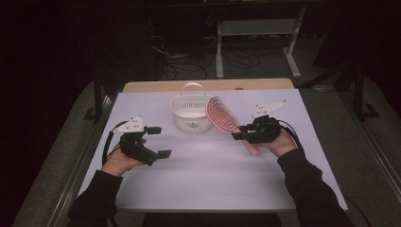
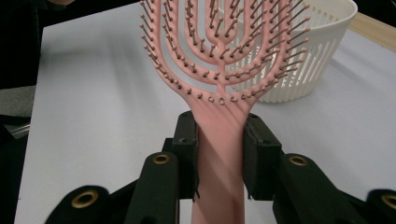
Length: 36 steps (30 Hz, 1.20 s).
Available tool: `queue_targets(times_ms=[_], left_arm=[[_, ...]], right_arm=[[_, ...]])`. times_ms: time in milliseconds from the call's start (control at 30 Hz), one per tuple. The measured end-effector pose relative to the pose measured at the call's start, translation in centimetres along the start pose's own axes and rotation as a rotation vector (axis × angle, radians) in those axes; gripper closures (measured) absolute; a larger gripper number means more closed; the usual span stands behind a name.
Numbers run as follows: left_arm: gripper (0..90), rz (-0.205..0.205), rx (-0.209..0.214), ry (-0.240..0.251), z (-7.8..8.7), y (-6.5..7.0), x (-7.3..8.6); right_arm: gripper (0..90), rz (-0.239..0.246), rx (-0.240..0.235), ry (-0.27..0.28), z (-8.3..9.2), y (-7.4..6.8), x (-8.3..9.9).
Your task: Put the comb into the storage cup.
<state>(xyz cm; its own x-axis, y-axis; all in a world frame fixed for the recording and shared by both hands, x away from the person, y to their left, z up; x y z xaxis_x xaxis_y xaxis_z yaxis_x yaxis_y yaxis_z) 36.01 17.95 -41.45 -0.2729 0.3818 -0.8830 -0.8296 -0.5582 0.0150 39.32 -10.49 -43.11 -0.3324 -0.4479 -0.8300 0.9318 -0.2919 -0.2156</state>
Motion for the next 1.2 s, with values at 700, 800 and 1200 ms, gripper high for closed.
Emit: queue_targets(times_ms=[700, 800, 1200], left_arm=[[0.0, -0.004, 0.083, 0.057, -3.0, 0.0, -3.3], [0.0, -0.006, 0.096, 0.059, -3.4, 0.1, -3.3], [0.0, -0.018, 0.146, 0.092, -3.7, 1.1, -4.2]], right_arm=[[68.6, 0.061, -0.056, 0.036, -1.0, 0.6, -2.2], [68.6, 0.07, -0.077, 0.037, -1.4, 0.4, -2.1], [68.6, 0.112, -0.173, 0.045, -2.9, -1.2, -2.0]])
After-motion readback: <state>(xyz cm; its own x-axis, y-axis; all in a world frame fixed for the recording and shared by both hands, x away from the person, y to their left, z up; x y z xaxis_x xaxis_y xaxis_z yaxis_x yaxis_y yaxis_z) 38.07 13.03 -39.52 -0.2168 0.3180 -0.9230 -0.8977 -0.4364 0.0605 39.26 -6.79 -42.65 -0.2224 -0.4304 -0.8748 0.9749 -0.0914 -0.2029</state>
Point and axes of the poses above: each handheld gripper's, and its own axes: z roughly backward along the jaws, x roughly out of its underside, y roughly to its right, the point moved 8 cm from there along -z, roughly forward along the jaws, and after that the axes turned 10 degrees about -x, right-handed, at the moved point
